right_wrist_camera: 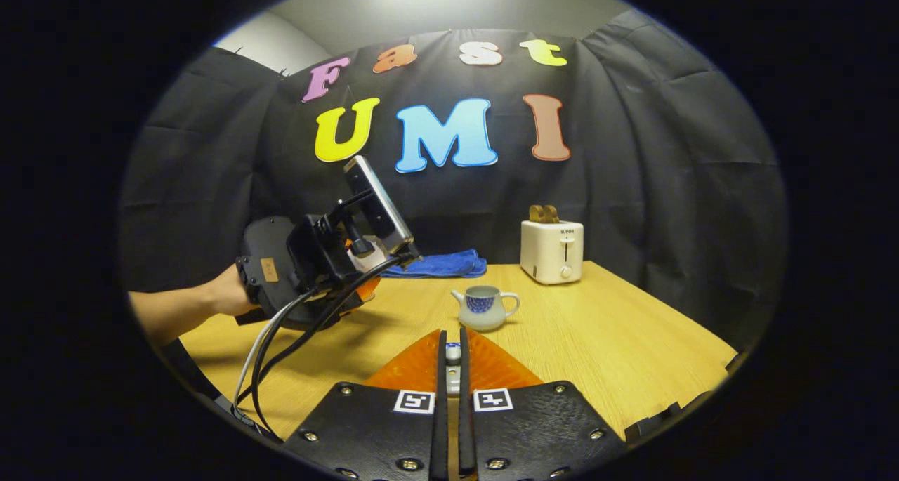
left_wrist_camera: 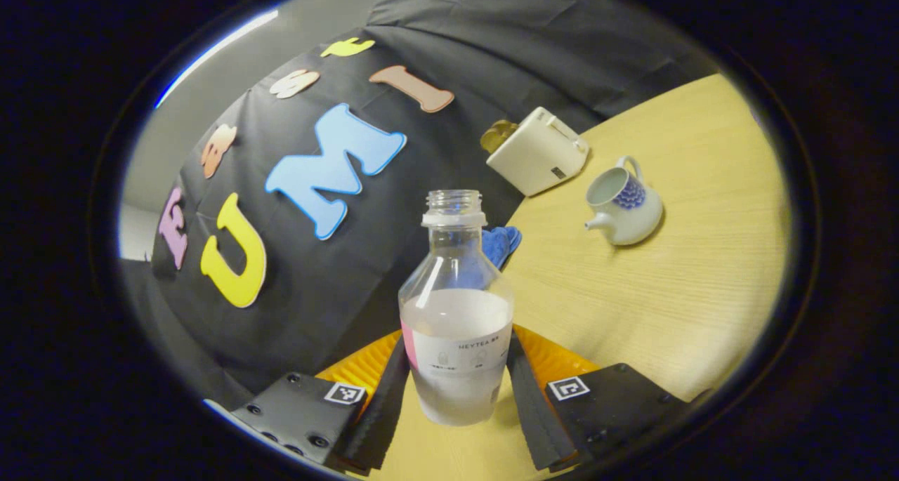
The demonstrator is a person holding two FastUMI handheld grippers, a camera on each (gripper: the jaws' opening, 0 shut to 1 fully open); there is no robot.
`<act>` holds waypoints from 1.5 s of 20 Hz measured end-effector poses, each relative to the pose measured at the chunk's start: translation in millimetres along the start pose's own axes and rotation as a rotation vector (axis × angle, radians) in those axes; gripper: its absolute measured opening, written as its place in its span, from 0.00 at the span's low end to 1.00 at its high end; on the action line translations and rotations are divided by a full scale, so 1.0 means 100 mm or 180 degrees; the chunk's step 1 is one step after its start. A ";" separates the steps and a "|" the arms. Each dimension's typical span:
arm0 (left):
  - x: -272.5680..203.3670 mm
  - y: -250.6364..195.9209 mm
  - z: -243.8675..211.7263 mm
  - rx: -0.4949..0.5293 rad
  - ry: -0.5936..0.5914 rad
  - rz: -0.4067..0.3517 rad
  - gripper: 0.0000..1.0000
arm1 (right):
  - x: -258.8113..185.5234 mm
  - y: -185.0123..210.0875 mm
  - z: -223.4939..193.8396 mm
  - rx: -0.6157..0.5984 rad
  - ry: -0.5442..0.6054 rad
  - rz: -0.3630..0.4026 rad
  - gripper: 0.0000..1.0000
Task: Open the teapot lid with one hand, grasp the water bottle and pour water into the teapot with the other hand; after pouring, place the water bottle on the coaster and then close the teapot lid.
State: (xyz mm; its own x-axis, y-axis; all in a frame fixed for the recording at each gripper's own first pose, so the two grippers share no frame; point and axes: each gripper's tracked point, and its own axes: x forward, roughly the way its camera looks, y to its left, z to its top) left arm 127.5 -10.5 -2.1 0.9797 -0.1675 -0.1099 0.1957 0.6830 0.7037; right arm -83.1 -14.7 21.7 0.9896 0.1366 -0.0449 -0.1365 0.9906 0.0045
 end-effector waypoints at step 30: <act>1.01 0.67 -0.76 -0.2300 0.0023 0.0227 0.86 | 0.87 -0.30 0.02 0.0217 -0.0086 -0.0192 0.06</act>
State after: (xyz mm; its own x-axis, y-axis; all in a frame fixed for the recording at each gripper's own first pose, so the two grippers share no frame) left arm 242.3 72.0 -19.1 0.9909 -0.1022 -0.0874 0.1085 0.9916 0.0701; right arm 7.1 -32.3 20.0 0.9969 0.0757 -0.0202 -0.0741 0.9947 0.0707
